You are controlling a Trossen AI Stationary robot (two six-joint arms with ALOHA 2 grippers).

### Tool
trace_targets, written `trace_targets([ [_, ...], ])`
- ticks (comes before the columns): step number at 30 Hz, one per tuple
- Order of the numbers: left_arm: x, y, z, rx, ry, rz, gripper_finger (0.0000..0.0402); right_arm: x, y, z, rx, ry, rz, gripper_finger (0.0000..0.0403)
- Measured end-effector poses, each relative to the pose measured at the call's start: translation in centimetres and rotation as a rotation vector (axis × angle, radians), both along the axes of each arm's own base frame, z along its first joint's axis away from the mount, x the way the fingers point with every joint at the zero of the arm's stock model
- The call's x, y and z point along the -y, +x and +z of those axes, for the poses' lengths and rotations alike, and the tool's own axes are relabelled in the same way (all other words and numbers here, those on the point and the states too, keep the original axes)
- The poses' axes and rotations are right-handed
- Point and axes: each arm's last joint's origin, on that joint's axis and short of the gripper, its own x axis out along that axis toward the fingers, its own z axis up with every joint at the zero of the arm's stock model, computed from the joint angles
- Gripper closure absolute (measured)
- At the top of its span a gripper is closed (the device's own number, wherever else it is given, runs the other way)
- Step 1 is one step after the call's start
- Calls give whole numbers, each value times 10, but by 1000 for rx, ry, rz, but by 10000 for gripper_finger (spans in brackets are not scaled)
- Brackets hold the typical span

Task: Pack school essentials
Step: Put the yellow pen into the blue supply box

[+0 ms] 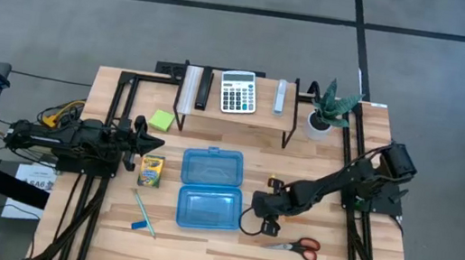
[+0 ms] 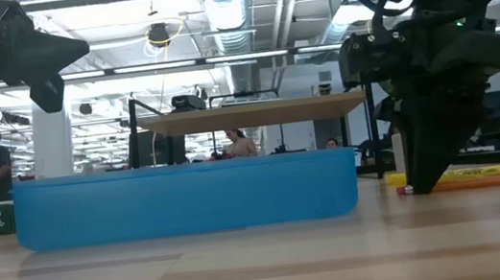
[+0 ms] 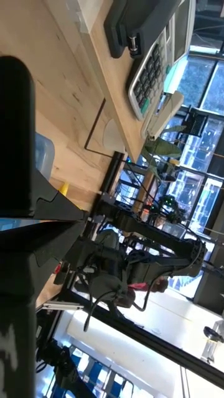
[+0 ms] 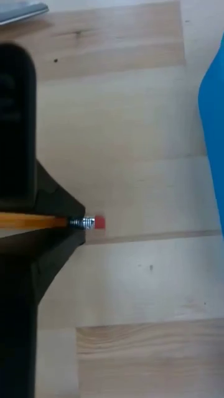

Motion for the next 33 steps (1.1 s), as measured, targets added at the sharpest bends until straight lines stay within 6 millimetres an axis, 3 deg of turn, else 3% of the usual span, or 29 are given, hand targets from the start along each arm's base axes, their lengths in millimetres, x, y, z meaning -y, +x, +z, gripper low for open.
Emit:
trace_targets([
  [4,0,0,0,-2,0,0,401,1,0,3,5,1,-4,392],
  [10,0,0,0,-2,0,0,401,2,-3,14,37,13,-17,392],
  [21,0,0,0,-2,0,0,401,6,-10,53,165,60,-26,400],
  [27,0,0,0,-2,0,0,401,11,-18,61,140,28,-62,377],
  [33,0,0,0,-2,0,0,401,35,-27,56,38,-54,-246,323],
])
